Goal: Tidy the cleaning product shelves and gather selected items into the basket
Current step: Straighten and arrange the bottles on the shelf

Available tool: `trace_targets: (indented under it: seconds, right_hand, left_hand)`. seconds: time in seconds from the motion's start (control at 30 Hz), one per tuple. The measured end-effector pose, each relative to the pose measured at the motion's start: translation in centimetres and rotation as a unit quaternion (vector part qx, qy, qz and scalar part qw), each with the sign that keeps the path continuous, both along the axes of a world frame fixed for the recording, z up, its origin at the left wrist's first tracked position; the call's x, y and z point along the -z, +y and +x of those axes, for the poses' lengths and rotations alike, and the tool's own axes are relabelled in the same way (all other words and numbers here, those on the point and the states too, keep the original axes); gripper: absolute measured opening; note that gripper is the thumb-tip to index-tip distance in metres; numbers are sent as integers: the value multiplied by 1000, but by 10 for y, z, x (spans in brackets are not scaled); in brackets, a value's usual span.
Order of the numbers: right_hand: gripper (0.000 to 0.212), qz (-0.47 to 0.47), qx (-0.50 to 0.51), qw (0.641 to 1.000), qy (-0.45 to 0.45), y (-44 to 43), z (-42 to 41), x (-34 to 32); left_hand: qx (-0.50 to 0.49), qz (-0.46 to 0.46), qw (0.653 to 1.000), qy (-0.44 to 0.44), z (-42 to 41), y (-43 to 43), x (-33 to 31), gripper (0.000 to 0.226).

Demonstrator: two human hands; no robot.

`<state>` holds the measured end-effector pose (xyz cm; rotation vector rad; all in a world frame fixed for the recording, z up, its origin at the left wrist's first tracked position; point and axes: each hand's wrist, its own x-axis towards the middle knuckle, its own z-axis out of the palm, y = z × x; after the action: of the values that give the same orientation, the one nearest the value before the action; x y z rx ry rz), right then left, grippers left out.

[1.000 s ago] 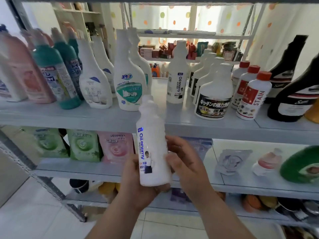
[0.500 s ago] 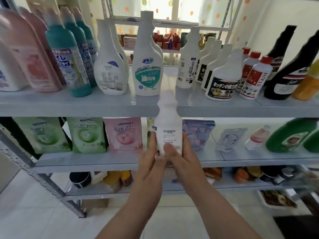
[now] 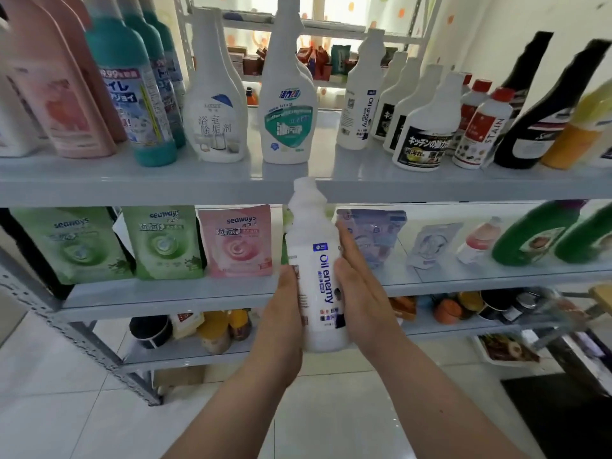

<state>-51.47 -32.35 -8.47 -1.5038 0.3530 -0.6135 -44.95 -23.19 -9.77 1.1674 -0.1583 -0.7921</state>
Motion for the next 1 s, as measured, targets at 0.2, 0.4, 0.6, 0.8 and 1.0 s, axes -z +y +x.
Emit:
trace_targets:
  seconds: [0.2,0.4,0.6,0.8,1.0]
  right_hand:
    - [40,148,70,986,41,-25,-4,-2]
    - [66,398,-27,917,11,-58,-25,4]
    - [76,291,-24,953,76,-95,-43,18]
    - [41,448,-63,885,113,-150,-75,22]
    - [39,451,-101,884,77,-185,-96,31]
  left_hand:
    - [17,30,983,-179,-19,-5,-8,39]
    - [4,68,988,-139,-35,-27,-19,25]
    - [72,104,991,-35,-68,-63,-18,31]
    - [66,88,994,-22,-92,-88,-16,37]
    - [57,65,996,11,-119,-122,-8,42]
